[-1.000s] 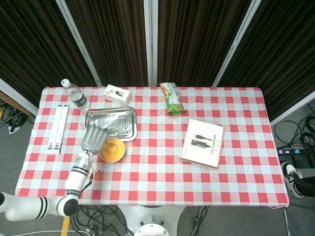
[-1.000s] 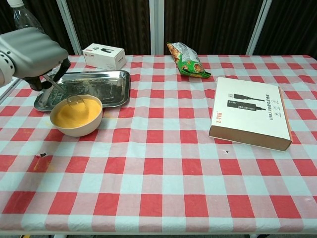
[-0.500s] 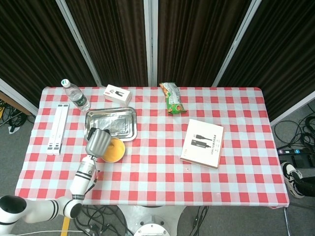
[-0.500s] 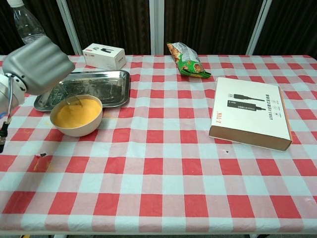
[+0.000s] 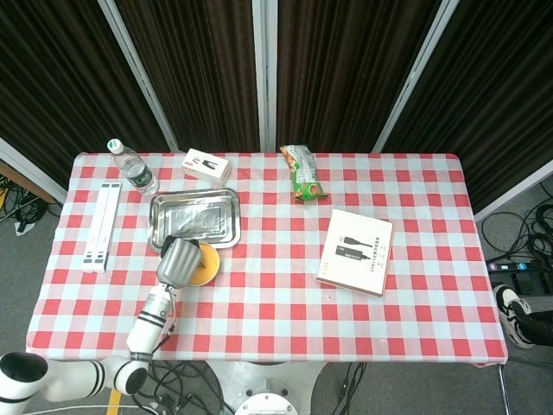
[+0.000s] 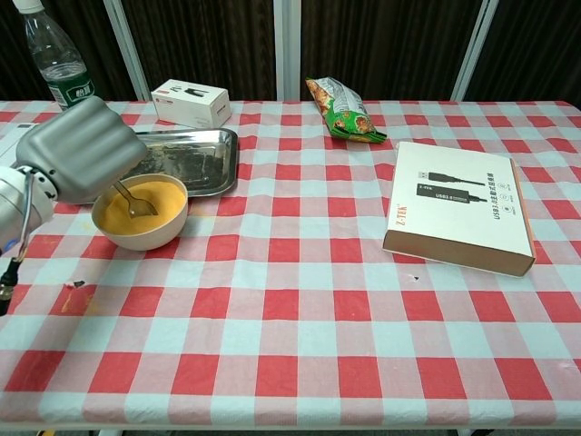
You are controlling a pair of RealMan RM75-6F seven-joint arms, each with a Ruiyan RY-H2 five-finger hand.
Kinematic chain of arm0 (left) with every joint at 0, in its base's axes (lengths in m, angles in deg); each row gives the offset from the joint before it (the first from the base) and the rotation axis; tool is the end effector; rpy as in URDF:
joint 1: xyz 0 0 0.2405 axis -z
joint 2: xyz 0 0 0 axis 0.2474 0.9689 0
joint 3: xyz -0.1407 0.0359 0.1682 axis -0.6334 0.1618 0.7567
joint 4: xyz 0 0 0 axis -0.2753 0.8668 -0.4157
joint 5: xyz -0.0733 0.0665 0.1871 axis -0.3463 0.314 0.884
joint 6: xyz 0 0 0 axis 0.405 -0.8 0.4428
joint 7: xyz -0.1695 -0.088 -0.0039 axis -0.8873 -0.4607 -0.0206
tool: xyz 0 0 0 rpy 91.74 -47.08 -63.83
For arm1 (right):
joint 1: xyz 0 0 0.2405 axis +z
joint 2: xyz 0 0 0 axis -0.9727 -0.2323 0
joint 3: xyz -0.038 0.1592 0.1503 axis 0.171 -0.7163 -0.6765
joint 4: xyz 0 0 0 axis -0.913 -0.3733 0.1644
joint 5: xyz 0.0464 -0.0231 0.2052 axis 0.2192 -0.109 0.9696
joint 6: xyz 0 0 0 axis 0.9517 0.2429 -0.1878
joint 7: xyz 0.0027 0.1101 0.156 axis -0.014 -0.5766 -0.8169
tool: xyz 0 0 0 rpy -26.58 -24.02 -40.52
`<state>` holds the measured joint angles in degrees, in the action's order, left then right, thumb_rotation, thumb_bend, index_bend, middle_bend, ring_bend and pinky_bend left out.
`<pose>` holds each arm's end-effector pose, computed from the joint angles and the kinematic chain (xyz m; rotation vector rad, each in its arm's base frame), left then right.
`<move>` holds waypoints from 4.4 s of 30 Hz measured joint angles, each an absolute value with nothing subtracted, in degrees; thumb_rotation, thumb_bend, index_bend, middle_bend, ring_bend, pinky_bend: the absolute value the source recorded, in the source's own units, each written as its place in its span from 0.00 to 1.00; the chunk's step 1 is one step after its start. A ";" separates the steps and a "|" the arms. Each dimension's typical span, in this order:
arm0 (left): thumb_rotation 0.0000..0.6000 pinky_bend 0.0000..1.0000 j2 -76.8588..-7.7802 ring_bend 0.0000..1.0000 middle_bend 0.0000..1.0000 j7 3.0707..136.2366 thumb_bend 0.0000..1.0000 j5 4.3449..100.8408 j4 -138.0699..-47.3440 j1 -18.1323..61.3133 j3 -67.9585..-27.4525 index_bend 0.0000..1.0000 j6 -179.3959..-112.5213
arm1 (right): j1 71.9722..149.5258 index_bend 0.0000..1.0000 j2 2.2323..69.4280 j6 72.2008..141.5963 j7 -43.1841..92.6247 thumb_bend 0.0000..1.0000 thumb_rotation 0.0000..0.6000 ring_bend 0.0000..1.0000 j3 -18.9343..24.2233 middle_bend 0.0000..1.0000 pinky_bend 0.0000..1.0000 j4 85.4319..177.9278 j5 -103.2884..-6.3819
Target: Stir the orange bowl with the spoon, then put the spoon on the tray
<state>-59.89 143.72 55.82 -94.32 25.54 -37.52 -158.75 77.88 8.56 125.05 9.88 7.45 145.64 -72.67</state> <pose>-0.1431 0.3280 -0.0526 -1.7964 0.0545 -0.2925 -0.3327 -0.2159 0.2052 1.2101 -1.0124 0.8894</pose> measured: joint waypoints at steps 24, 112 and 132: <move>1.00 0.94 -45.51 0.94 1.00 131.98 0.45 36.00 -111.76 27.52 -48.11 0.72 -143.33 | 77.76 0.09 8.71 125.28 9.58 0.17 1.00 0.00 7.46 0.22 0.13 145.42 -72.80; 1.00 0.92 -59.68 0.96 1.00 139.18 0.46 73.32 -81.87 19.44 -43.49 0.71 -160.53 | 77.20 0.09 7.89 126.37 10.86 0.17 1.00 0.00 7.42 0.22 0.13 146.90 -72.89; 1.00 0.92 -58.57 0.96 1.00 143.43 0.47 70.02 -88.01 19.01 -46.01 0.72 -158.91 | 77.10 0.09 7.88 126.42 10.69 0.17 1.00 0.00 7.45 0.22 0.13 146.82 -72.98</move>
<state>-58.57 143.43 70.02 -88.01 19.01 -46.01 -158.91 77.10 7.88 126.42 10.69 7.45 146.82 -72.98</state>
